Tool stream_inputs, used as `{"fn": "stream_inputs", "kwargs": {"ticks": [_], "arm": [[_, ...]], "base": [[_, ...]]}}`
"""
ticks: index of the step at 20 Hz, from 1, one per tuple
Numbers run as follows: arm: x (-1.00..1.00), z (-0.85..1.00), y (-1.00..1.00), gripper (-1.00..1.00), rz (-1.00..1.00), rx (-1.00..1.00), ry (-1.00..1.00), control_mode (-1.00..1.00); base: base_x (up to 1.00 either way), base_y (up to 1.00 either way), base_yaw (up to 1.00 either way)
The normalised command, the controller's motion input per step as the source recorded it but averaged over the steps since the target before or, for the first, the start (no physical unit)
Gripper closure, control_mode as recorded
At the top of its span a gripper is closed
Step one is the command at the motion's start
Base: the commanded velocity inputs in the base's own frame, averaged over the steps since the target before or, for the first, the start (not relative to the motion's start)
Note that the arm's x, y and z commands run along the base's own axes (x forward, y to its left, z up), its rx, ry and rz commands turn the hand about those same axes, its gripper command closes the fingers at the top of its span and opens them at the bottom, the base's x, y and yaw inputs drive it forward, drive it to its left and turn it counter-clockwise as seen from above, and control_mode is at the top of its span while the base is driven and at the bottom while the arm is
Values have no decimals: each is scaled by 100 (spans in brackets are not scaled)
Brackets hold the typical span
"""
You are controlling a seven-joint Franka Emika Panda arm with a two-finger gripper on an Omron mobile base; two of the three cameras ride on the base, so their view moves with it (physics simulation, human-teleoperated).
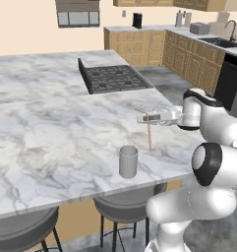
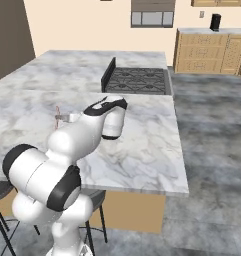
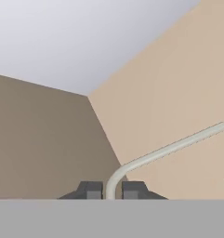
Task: Take a straw from the drawer in front and place it inside the glass cup on the dining counter.
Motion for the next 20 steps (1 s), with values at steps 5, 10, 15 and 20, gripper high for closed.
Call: {"fn": "stream_inputs", "kwargs": {"ticks": [5, 10, 15, 20], "arm": [[0, -6, 18, 100, 7, 5, 0, -100], [0, 0, 6, 100, 5, 7, -3, -100], [0, 0, 0, 100, 3, 6, -14, -100], [0, 0, 0, 100, 2, 1, -19, -100]], "base": [[0, 0, 0], [0, 0, 0], [0, 0, 0], [0, 0, 0]]}}
